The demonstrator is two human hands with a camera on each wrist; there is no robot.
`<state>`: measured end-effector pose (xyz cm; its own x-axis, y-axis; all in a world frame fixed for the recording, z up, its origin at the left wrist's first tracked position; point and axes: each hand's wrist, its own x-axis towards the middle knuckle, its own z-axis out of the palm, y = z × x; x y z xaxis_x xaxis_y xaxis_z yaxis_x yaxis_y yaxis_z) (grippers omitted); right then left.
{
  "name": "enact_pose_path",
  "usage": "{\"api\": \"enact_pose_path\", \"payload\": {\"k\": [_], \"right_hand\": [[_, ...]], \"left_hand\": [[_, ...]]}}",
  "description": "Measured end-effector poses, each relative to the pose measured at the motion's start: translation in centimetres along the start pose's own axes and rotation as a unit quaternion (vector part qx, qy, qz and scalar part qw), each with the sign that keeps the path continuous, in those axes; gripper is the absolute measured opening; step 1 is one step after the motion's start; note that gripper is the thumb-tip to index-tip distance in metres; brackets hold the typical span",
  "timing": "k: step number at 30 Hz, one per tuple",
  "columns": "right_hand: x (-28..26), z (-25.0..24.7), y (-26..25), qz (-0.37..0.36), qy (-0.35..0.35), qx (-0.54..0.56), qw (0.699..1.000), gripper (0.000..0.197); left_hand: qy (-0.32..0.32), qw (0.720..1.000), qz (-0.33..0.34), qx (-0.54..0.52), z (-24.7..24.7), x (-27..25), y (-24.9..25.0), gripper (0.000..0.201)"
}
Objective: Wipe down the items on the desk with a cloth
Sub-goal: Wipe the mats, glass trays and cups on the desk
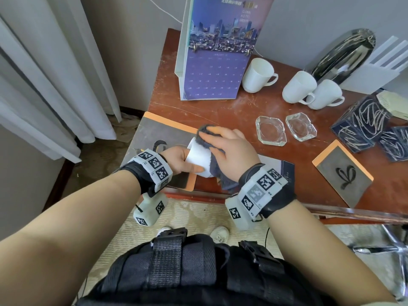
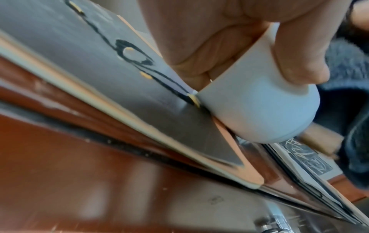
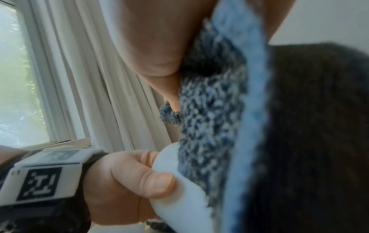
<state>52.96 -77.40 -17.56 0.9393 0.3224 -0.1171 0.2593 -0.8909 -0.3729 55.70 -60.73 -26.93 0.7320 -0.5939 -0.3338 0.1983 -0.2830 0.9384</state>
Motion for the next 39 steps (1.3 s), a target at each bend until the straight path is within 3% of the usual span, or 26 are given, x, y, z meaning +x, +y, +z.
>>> {"api": "enact_pose_path", "payload": {"k": [3, 7, 11, 14, 16, 20, 26, 31, 35, 39], "right_hand": [[0.4, 1.1, -1.0, -0.045, -0.057, -0.068, 0.995, 0.047], [-1.5, 1.8, 1.3, -0.013, -0.069, -0.045, 0.996, 0.051], [-2.1, 0.3, 4.0, 0.041, -0.098, -0.051, 0.993, 0.049], [-0.8, -0.6, 3.5, 0.061, -0.054, -0.060, 0.995, 0.047], [0.0, -0.2, 1.6, 0.041, -0.027, -0.038, 0.998, 0.046], [-0.8, 2.2, -0.3, -0.014, -0.074, -0.060, 0.995, 0.050], [-3.1, 0.7, 2.0, 0.009, -0.097, -0.088, 0.991, 0.049], [-0.4, 0.4, -0.8, 0.000, -0.039, -0.087, 0.995, 0.050], [-0.6, 2.2, -1.4, -0.009, -0.082, -0.100, 0.992, 0.056], [-3.1, 1.4, 2.3, 0.042, -0.104, -0.098, 0.989, 0.052]], "left_hand": [[-0.002, 1.000, 0.005, 0.021, -0.1, 0.0, -0.6, 0.069], [0.030, 0.999, -0.022, 0.012, 0.1, -1.1, 1.4, 0.035], [0.039, 0.998, -0.044, 0.008, 0.2, -0.7, 1.3, 0.036], [0.042, 0.998, -0.044, 0.008, 0.2, -0.6, 1.0, 0.034], [0.047, 0.998, -0.045, 0.012, 0.3, -0.8, 1.1, 0.029], [0.038, 0.998, -0.041, 0.016, 0.2, -0.8, 0.7, 0.024], [0.050, 0.997, -0.060, -0.009, 0.7, -0.8, 0.6, 0.031], [0.045, 0.996, -0.076, 0.008, 0.6, -1.1, 0.7, 0.024], [0.041, 0.994, -0.090, 0.053, 0.7, -1.5, 0.9, 0.013], [0.053, 0.995, -0.085, 0.021, 0.9, -1.8, 1.1, 0.025]]}}
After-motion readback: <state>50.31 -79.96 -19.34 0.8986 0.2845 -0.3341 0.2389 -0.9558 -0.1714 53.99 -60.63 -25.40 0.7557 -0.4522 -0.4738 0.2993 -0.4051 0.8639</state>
